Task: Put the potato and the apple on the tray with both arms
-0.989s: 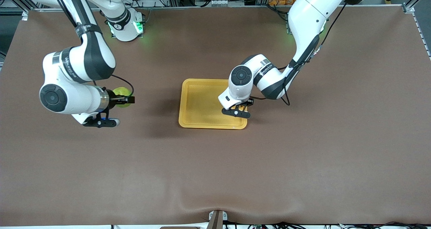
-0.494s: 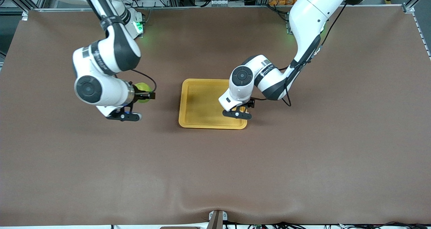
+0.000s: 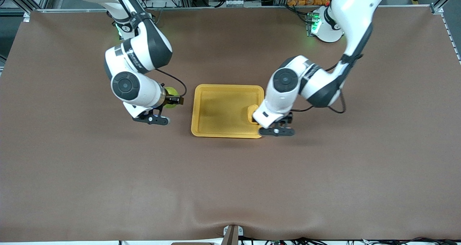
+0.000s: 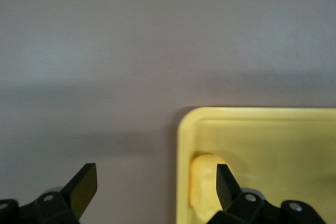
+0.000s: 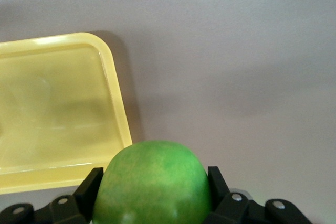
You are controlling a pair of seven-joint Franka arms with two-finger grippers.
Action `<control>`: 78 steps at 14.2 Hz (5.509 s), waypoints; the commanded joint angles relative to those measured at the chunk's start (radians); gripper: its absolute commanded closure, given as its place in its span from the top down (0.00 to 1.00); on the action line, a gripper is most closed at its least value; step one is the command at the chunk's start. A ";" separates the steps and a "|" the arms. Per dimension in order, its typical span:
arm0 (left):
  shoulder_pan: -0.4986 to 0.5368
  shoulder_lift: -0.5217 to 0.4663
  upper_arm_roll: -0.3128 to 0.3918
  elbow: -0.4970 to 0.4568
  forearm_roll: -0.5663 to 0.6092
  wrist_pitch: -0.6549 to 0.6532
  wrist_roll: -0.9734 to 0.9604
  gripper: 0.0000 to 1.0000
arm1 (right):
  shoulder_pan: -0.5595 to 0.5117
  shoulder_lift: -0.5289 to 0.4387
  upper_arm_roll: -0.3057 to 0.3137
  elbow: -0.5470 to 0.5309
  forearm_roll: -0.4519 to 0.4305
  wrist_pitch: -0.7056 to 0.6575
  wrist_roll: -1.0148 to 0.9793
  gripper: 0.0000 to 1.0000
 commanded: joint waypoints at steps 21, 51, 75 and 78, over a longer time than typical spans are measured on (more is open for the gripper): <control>0.309 -0.318 0.007 0.139 -0.052 -0.448 0.394 1.00 | 0.211 0.289 -0.014 -0.001 0.008 0.436 0.263 0.14; 0.190 -0.629 0.313 0.059 -0.261 -0.667 0.694 1.00 | -0.082 0.184 -0.020 0.507 0.006 -0.240 0.294 1.00; 0.185 -0.624 0.299 0.052 -0.273 -0.707 0.679 1.00 | -0.507 -0.043 -0.019 0.527 -0.135 -0.408 -0.631 1.00; 0.187 -0.626 0.299 0.050 -0.273 -0.704 0.679 1.00 | -0.508 -0.095 -0.020 0.483 -0.152 -0.416 -0.657 1.00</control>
